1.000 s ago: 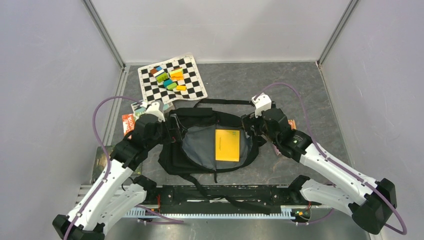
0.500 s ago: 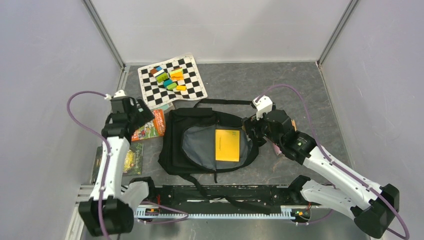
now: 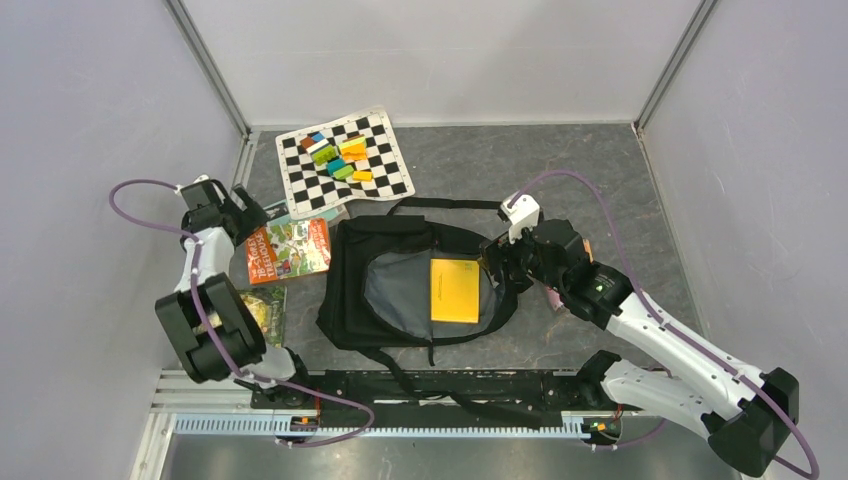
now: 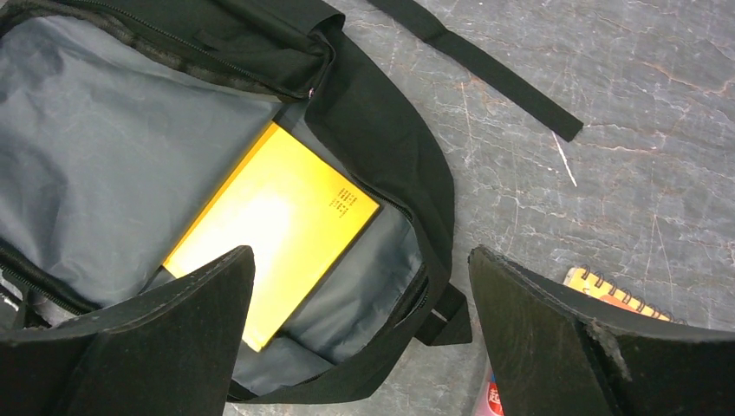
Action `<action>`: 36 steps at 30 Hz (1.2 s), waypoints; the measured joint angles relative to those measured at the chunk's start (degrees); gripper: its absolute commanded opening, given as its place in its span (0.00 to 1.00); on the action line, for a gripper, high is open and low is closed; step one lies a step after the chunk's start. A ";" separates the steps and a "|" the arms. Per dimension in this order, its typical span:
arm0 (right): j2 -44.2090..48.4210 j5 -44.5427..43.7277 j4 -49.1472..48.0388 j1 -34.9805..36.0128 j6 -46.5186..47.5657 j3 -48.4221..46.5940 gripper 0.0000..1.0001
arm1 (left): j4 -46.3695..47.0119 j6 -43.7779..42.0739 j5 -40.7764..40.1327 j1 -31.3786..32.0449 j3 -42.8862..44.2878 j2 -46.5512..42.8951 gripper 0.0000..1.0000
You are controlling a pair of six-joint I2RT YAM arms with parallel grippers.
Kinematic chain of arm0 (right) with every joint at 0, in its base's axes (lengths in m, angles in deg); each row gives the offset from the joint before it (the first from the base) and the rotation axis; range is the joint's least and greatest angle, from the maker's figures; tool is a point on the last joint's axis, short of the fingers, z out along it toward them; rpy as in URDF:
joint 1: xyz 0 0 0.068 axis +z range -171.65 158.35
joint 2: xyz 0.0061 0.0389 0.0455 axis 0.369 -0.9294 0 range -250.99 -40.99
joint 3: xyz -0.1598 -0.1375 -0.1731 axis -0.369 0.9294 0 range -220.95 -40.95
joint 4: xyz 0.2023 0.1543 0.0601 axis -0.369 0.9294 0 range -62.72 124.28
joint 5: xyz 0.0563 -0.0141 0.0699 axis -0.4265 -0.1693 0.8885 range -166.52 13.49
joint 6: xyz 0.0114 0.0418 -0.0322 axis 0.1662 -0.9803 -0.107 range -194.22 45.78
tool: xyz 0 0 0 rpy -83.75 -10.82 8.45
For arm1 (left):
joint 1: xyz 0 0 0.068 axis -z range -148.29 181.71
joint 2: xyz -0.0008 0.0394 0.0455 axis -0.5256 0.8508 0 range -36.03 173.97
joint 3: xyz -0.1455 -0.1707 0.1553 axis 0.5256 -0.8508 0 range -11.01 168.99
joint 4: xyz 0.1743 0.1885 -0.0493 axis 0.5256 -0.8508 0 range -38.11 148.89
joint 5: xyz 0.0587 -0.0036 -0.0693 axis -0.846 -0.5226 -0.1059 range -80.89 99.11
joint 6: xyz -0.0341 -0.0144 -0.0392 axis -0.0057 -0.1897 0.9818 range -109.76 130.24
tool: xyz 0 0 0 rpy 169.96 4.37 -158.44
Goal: Pack the student bag
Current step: Pick up the book from the center of the board.
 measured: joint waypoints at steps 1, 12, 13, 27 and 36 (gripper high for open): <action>-0.02 0.26 0.04 0.00 0.07 0.00 0.98 | 0.94 -0.44 0.42 -0.28 0.00 1.49 1.00; 0.26 2.29 0.07 0.00 0.35 0.13 0.98 | 5.38 -2.82 4.07 -1.88 1.60 13.09 1.00; 0.31 2.36 0.02 0.00 0.31 0.22 0.98 | 5.57 -2.86 4.79 -1.97 1.81 13.77 0.99; 1.07 2.64 0.00 0.00 -0.57 0.57 0.98 | 2.78 -3.58 8.55 -2.58 6.73 18.80 0.11; 1.62 2.60 0.02 0.00 -1.60 0.57 0.98 | -1.84 -4.39 4.66 0.00 6.88 14.60 0.02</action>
